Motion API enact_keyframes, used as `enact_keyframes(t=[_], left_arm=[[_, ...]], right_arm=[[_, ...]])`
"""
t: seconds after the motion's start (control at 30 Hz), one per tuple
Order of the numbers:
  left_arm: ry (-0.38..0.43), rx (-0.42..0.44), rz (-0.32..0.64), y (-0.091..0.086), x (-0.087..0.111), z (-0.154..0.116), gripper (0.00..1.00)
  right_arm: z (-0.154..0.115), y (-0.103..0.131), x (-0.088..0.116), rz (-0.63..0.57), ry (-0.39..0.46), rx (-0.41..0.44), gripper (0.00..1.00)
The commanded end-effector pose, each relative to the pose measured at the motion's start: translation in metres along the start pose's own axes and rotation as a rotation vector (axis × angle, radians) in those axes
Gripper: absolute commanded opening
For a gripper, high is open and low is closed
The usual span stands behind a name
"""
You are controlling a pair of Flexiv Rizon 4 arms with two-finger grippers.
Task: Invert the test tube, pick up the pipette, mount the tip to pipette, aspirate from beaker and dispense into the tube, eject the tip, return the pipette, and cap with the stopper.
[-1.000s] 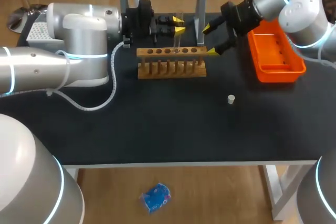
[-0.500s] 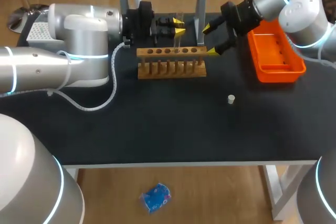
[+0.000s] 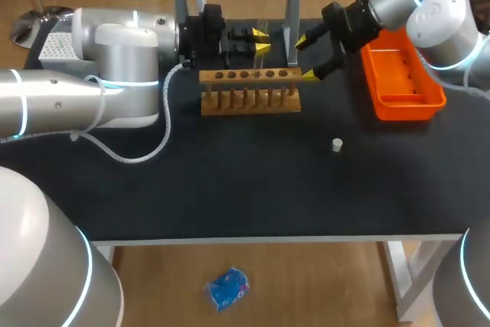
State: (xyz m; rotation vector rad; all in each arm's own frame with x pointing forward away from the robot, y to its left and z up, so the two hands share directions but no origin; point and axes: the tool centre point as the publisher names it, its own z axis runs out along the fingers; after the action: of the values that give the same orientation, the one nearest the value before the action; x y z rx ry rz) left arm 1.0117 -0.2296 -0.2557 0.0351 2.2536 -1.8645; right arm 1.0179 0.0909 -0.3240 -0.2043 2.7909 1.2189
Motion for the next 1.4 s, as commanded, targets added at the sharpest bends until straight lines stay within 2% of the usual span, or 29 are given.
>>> enact_keyframes(t=[0.03,0.77,1.4], left_arm=[[0.009,0.002,-0.004,0.003,-0.004,0.002,0.0],[0.009,-0.02,-0.048,0.027,-0.007,0.001,0.0],[0.016,-0.031,-0.074,0.041,-0.006,0.004,0.0]], right_arm=[[0.0,0.0,0.0,-0.001,0.001,0.0,1.0],[0.0,0.0,0.0,-0.001,0.001,0.0,1.0],[0.0,0.0,0.0,-0.001,0.001,0.0,1.0]])
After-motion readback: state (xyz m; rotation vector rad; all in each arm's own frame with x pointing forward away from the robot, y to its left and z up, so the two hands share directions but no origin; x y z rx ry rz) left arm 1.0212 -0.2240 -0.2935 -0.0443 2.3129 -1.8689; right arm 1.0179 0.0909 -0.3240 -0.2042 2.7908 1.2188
